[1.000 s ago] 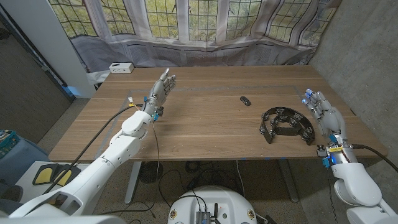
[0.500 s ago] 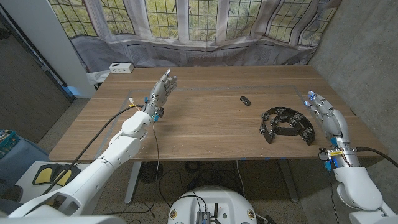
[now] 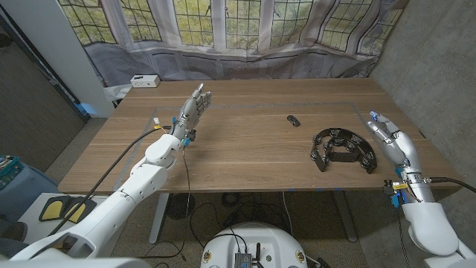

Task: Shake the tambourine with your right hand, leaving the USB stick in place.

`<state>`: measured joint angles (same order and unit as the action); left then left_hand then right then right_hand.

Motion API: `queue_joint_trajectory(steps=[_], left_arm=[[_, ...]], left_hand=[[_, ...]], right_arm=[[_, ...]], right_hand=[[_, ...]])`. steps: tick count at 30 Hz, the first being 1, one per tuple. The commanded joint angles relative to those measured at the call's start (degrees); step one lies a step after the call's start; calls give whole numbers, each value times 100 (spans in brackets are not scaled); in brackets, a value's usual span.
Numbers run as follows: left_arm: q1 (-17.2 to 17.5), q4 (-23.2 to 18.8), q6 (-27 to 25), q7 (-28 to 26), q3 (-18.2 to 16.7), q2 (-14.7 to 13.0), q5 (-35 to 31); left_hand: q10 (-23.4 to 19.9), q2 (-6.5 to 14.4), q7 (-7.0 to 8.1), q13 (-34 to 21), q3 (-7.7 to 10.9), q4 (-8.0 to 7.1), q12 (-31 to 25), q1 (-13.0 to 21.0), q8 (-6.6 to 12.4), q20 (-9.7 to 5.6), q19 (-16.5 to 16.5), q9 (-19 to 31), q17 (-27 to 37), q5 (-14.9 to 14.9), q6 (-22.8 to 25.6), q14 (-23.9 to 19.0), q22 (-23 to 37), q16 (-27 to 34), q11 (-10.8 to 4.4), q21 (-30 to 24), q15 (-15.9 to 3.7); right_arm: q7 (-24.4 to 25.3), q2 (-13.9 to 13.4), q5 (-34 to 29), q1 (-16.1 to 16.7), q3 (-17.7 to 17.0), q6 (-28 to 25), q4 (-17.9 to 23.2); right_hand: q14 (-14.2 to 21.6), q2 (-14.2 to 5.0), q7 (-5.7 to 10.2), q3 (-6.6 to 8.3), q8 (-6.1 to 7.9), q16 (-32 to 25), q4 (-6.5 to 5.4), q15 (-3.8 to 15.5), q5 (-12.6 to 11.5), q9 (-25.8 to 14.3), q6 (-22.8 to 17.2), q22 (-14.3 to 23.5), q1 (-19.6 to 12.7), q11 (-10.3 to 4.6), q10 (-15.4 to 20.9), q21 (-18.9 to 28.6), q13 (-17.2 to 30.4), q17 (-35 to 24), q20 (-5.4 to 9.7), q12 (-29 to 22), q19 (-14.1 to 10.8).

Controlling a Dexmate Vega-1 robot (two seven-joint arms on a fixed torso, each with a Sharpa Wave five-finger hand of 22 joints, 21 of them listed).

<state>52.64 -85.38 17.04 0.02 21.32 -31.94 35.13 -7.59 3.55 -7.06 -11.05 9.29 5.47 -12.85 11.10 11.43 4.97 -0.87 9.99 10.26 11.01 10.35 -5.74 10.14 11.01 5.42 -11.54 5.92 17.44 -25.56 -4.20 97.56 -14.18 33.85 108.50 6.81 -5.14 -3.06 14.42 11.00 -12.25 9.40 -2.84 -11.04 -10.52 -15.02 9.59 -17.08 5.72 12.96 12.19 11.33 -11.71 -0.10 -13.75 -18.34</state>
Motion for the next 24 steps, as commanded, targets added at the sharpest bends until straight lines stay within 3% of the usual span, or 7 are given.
queue_joint_trajectory(steps=[1,8,24], left_arm=[[69,-48,36,-34,-13,-4,0],[72,-27,39,-22,1,16,11],[40,93,122,7,-2,81,31]], left_hand=[[-49,17,8,-16,7,47,-4,57,-14,6,27,34,10,-16,30,-16,19,-3,6,20,-12],[-52,19,11,-16,9,49,0,58,-14,6,27,34,10,-17,46,-18,19,-4,-3,20,-13],[-57,20,12,-17,10,54,9,59,-23,12,38,34,10,-21,51,-20,19,-6,-1,23,-16]], right_arm=[[254,-21,-864,139,-228,-382,228],[456,-9,-1357,190,-318,-596,380],[605,-228,-2218,296,-336,-1319,708]], right_hand=[[0,-13,10,69,-3,35,36,-6,-28,-30,16,17,-121,-5,-10,-6,11,-12,8,37,-70],[231,17,61,299,65,2,143,41,-45,-32,-93,8,-704,-105,96,10,3,22,-19,21,-332],[287,105,131,445,57,36,137,66,-29,-41,-62,8,-1149,-182,-81,-34,-5,41,11,117,-402]])
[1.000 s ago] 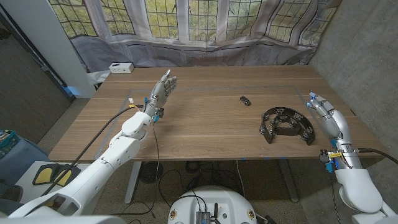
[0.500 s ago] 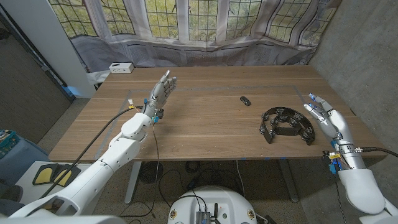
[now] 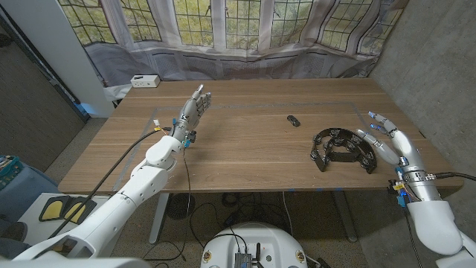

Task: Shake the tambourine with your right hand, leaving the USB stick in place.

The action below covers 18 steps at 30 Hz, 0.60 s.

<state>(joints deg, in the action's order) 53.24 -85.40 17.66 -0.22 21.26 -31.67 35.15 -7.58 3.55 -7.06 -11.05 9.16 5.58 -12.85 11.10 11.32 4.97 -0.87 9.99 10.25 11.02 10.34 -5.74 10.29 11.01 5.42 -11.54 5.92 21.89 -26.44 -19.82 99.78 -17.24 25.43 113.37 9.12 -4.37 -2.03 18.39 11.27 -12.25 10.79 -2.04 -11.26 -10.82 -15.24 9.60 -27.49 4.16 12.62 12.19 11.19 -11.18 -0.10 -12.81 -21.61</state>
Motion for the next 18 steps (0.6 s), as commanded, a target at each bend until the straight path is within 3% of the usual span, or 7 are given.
queue_joint_trajectory(steps=[1,13,18], left_arm=[[-23,102,68,28,3,58,27],[-81,194,138,39,10,113,8],[-108,230,127,61,23,125,15]], left_hand=[[-58,19,13,-17,23,42,9,59,-12,14,39,34,10,-22,53,-18,5,-8,3,23,-18],[-67,15,21,-17,21,45,12,56,-8,20,55,34,10,-24,81,-21,5,-8,-24,27,-18],[-74,15,27,-18,21,47,13,56,-7,19,56,34,10,-24,94,-22,5,-8,-25,27,-26]], right_arm=[[174,-158,-721,86,-33,-527,247],[357,-389,-1592,226,13,-1241,530],[269,-505,-1676,299,3,-1489,663]], right_hand=[[56,32,29,48,31,37,-3,-13,-6,-12,-44,7,-115,-26,-49,-34,9,-12,12,25,-78],[57,62,14,78,-43,50,-46,-9,11,-21,171,10,-249,-22,-112,-42,10,-19,57,53,-131],[76,85,9,86,-54,48,-48,-16,16,-23,220,10,-298,-30,-134,-42,10,-19,55,60,-158]])
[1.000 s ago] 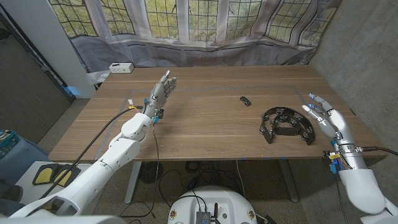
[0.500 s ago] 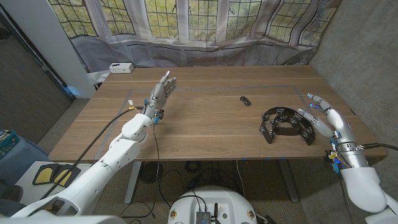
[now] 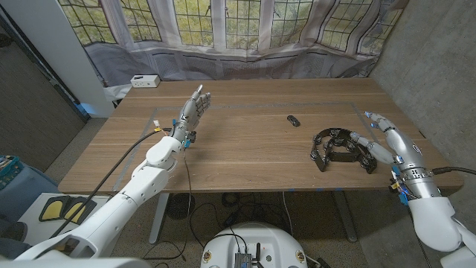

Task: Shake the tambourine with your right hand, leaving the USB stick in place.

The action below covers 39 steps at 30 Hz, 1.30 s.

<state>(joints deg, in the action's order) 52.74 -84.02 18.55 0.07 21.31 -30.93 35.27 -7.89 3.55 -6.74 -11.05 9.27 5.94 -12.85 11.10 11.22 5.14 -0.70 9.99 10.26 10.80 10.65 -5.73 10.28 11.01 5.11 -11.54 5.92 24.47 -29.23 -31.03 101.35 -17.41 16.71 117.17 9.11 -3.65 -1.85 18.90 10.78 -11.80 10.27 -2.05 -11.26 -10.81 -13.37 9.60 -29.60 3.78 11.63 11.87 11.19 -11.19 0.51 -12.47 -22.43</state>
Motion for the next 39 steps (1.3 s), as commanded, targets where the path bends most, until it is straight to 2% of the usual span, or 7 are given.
queue_joint_trajectory(steps=[1,10,14,17,21,28,39], left_arm=[[-58,100,43,31,20,60,6],[-40,145,132,-7,0,108,2],[-36,140,161,-32,-7,121,-10],[-36,131,182,-55,-6,134,-30],[-40,119,177,-63,6,134,-50],[-26,81,164,-75,19,135,-60],[50,-74,75,-133,18,58,-90]], left_hand=[[-49,14,-4,-18,9,11,11,56,3,2,41,34,10,-3,64,-26,6,-7,6,28,-28],[-80,13,-4,-18,8,14,5,55,8,5,37,35,10,-3,97,-43,6,-3,24,24,-41],[-84,13,-1,-18,9,15,6,55,8,6,39,35,10,-4,103,-47,6,-2,17,24,-43],[-97,15,4,-18,9,15,3,55,9,6,36,35,10,-4,112,-53,6,-1,9,23,-46],[-101,16,6,-18,10,16,4,56,11,5,34,35,10,-3,123,-58,6,0,-2,22,-54],[-101,20,4,-18,13,19,10,59,12,7,36,35,9,-3,145,-71,6,2,-6,22,-56],[-119,26,10,-18,17,22,10,63,12,0,36,35,9,-3,168,-81,6,2,-2,21,-56]], right_arm=[[-3,-250,-562,154,14,-645,299],[-271,-466,-656,243,-9,-918,502],[-398,-550,-759,291,-36,-1042,612],[-607,-629,-756,340,-83,-1126,708],[-846,-696,-776,381,-114,-1233,807],[-1260,-835,-869,376,-115,-1430,955],[-1722,-997,-918,309,-119,-1595,1056]], right_hand=[[89,23,-12,31,-4,0,1,-19,19,-24,36,10,-92,12,-37,-7,10,-19,-8,26,-90],[134,106,105,11,90,-5,-38,-8,44,-30,-179,12,-165,2,184,-28,12,-37,-22,-61,-127],[150,157,310,14,86,0,-32,-16,50,-31,-182,13,-236,-55,193,-43,9,-36,-33,-55,-125],[188,191,357,12,100,-10,-30,-29,51,-32,-227,14,-269,-83,236,-40,8,-35,-65,-67,-147],[232,224,297,17,107,-19,-34,-19,46,-33,-255,15,-289,-85,240,-31,8,-38,-85,-63,-188],[305,235,150,70,89,-30,-28,-9,22,-32,-238,16,-396,35,307,-22,7,-42,-86,-77,-253],[431,230,136,141,93,-60,-29,1,8,-32,-275,17,-521,70,414,-12,9,-51,-87,-106,-334]])
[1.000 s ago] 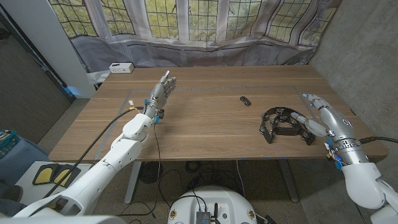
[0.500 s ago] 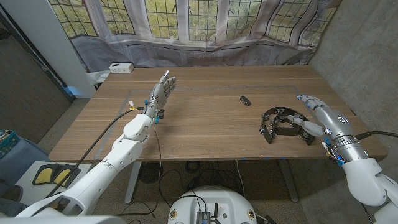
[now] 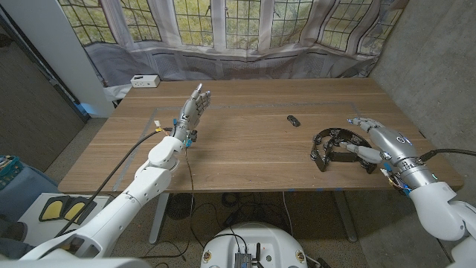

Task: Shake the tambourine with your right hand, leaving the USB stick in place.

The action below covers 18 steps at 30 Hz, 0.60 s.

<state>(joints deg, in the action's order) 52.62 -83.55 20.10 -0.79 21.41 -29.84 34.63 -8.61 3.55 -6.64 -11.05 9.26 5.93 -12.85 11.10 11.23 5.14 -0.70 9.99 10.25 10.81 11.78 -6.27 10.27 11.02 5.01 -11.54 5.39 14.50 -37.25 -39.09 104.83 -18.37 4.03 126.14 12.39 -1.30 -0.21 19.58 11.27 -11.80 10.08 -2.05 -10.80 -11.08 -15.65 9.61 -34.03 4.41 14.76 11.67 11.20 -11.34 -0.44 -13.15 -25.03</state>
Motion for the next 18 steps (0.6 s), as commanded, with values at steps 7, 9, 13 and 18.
queue_joint_trajectory(steps=[7,9,13,18], left_arm=[[69,-119,-88,-33,27,-38,-18],[62,-108,-80,-22,36,-31,-23],[52,-79,-63,3,53,-7,-17],[67,-82,-54,-3,58,3,-17]], left_hand=[[-48,30,5,-18,21,25,15,65,6,8,42,35,8,-4,58,-25,7,-2,-11,22,-8],[-45,31,7,-18,22,26,17,66,5,12,48,35,8,-5,60,-23,7,-4,-12,25,-12],[-41,33,5,-18,23,27,21,67,1,17,52,35,8,-5,56,-28,7,-3,-7,26,-10],[-41,36,2,-18,25,28,24,68,-2,17,52,35,8,-5,57,-26,8,-5,4,25,-6]], right_arm=[[-1035,-309,-151,-78,-36,-414,235],[-1097,-334,-182,-85,-26,-435,251],[-1244,-357,-208,-101,-9,-523,296],[-1452,-401,-224,-132,-2,-653,348]], right_hand=[[178,-5,-27,99,46,-80,-19,29,-40,-5,-65,17,-114,-2,144,21,10,-44,20,-49,-135],[190,7,-125,116,66,-74,-20,24,-40,-5,-130,17,-146,23,203,19,10,-47,19,-66,-155],[195,11,-174,128,64,-70,-21,14,-41,-4,-136,17,-165,19,209,17,11,-49,13,-65,-166],[257,15,-210,161,57,-82,-12,25,-45,-3,-137,17,-226,25,283,25,11,-50,3,-87,-214]])
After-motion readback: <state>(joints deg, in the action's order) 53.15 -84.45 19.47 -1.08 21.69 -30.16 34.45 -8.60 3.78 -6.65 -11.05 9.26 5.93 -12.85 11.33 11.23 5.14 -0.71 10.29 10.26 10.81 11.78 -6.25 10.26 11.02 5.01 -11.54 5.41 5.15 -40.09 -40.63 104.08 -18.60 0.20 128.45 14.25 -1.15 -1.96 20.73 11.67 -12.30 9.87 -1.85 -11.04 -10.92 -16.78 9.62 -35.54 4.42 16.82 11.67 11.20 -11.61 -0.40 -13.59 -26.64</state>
